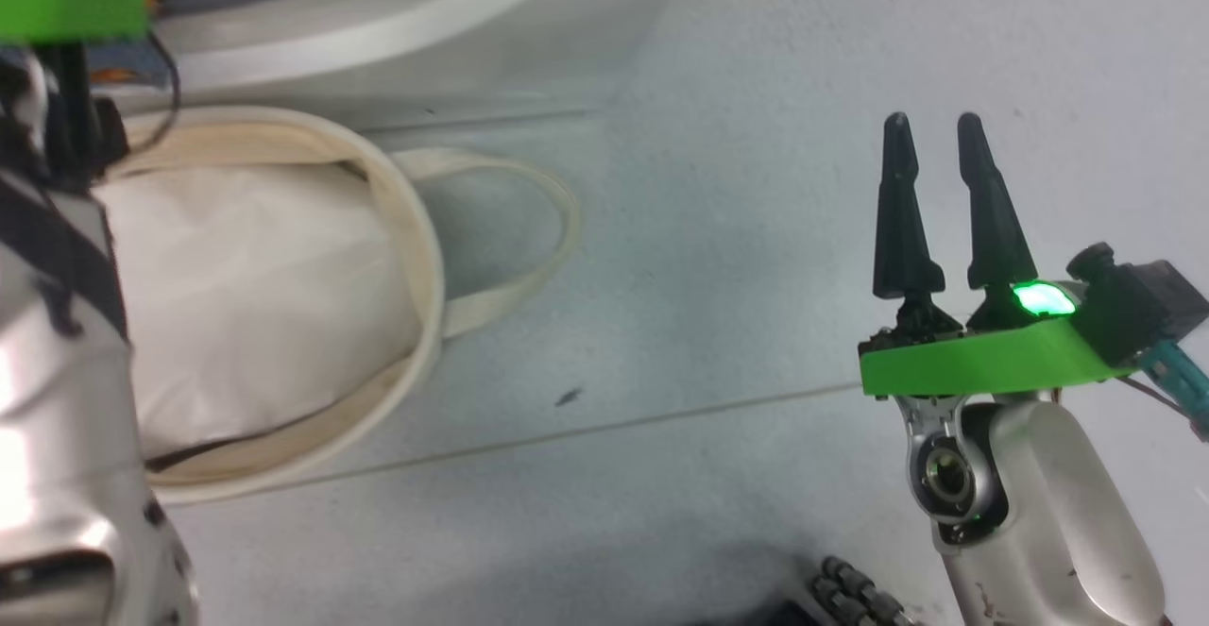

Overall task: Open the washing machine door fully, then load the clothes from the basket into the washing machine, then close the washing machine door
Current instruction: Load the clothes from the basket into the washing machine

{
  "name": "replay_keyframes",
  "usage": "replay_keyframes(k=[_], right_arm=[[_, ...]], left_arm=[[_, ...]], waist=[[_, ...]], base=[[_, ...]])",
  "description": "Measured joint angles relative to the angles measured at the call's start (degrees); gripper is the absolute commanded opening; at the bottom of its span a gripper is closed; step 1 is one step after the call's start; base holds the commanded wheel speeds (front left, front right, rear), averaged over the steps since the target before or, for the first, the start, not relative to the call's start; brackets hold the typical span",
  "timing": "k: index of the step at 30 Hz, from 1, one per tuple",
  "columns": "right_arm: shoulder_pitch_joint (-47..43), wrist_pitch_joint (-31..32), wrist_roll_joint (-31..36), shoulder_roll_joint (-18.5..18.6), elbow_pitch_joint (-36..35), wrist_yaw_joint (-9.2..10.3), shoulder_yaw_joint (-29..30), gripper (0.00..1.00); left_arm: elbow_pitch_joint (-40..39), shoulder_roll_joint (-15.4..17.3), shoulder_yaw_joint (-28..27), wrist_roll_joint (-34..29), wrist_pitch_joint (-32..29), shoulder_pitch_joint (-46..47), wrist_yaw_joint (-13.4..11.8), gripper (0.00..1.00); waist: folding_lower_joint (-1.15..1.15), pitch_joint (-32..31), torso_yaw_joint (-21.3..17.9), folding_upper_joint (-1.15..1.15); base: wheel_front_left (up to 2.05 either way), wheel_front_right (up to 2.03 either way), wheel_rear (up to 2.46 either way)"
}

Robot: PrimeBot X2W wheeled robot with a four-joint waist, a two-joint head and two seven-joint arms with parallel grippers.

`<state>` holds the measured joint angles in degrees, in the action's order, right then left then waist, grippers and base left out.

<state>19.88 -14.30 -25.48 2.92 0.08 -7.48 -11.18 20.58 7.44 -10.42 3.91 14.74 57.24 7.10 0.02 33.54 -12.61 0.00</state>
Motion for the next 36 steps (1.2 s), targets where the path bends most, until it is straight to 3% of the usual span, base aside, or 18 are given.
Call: replay_keyframes(k=[3,7,8,14,20,36], right_arm=[[1.14,0.0,-0.42,0.0,-0.37,0.0,-0.71,1.0],[1.73,0.0,-0.98,0.0,-1.03,0.0,-0.97,1.0],[2.0,0.0,-1.31,0.0,-1.08,0.0,-0.97,1.0],[2.97,0.0,-1.44,-0.01,-1.22,0.0,-0.97,1.0],[3.91,0.0,-1.25,-0.02,-1.16,0.0,-1.05,1.0],[1.71,0.0,0.71,-0.01,1.94,0.0,-0.54,1.0]], left_arm=[[8.21,1.38,-0.29,-1.58,0.0,7.78,-0.14,0.0],[13.54,3.61,-1.71,-2.4,0.0,14.02,-2.38,0.03],[14.18,4.15,-1.77,-2.72,0.0,15.35,-2.65,0.98],[15.56,4.85,-1.31,-3.3,0.0,19.45,-3.57,1.0],[15.66,4.28,-0.68,-3.23,0.0,18.22,-3.5,1.0],[13.0,-1.77,1.13,-1.71,0.0,-2.57,-1.19,1.0]], waist=[[0.0,3.57,-2.34,0.0],[-0.01,6.61,-4.29,0.0],[-0.01,7.31,-4.63,0.0],[0.0,10.33,-5.26,0.0],[-0.02,9.13,-3.79,0.0],[-0.03,-3.14,0.57,0.0]], base=[[0.0,0.0,0.0],[0.0,0.0,0.0],[0.0,0.0,0.0],[0.0,0.0,0.0],[0.0,0.0,0.0],[0.0,0.0,0.0]])
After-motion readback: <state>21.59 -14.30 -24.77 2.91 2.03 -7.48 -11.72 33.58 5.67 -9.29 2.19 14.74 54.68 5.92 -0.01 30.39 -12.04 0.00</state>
